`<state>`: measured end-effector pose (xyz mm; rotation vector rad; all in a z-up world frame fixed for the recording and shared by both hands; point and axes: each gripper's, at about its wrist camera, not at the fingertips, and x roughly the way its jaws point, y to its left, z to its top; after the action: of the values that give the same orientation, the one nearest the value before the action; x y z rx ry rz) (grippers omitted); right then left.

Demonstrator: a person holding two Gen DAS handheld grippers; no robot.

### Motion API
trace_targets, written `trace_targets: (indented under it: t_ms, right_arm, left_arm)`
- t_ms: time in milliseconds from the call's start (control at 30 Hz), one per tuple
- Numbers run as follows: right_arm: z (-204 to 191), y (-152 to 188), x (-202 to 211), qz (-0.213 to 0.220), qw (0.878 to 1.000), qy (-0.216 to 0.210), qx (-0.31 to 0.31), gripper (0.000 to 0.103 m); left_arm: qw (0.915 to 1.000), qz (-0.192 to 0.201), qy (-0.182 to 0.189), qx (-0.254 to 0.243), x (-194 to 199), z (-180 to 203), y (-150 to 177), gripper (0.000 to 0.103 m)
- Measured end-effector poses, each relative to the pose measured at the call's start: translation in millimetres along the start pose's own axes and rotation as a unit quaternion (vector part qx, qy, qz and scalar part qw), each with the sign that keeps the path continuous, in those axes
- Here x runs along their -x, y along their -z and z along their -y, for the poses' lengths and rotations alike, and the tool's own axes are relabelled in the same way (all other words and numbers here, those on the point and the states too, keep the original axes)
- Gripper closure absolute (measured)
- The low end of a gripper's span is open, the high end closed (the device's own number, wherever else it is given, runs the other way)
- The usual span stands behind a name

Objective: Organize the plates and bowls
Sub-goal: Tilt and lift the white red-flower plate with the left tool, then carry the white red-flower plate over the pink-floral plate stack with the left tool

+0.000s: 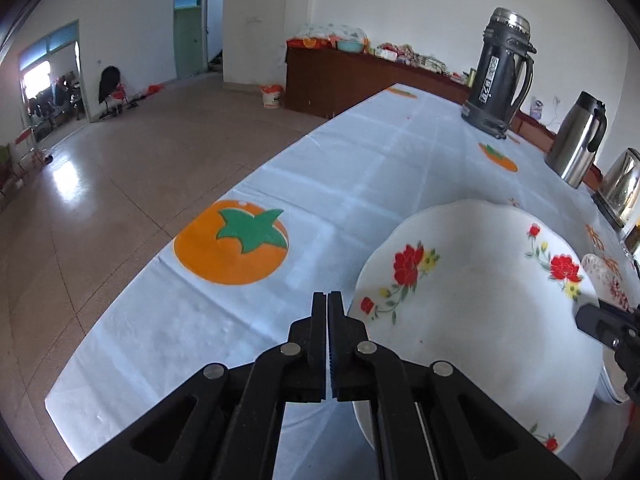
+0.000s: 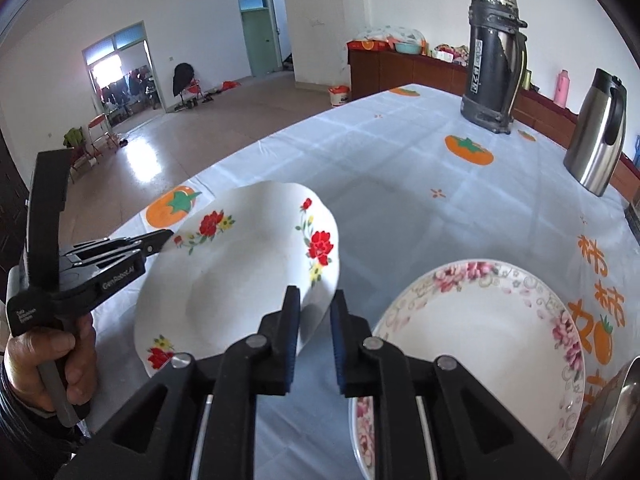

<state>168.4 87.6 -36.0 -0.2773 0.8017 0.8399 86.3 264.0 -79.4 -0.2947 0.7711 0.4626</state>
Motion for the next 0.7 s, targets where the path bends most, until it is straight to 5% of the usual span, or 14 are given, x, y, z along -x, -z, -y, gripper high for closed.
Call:
trace_targets:
  t_ms: [167,300,367,467,700]
  right_arm:
    - [1,4,-4,-0.004,1.0,0.003,0.003,0.086]
    - [3,4,-5,-0.005,1.0,0.0,0.004,0.086]
    - [5,5,-6,-0.006,1.0,-0.002,0.003,0.086]
    - [7,6,-7,-0.006,1.0,-0.002,0.002,0.086]
    - [7,7,-7,-0.006,1.0,-0.002,0.002,0.085]
  left_arm:
    - [0.9999,-0.001,0.011,0.009,6,0,0,0.096]
    - [0.9996,0.017,-0.02,0.013,13,-4,0,0.067]
    - [0.9995,0.024,-0.014,0.012,17,-5,0,0.062]
    - [0.9987,0.038,0.019,0.028,26,-7,-2,0.026]
    - [0.9998,0.008,0.018,-0.006,12,10,4,0.032]
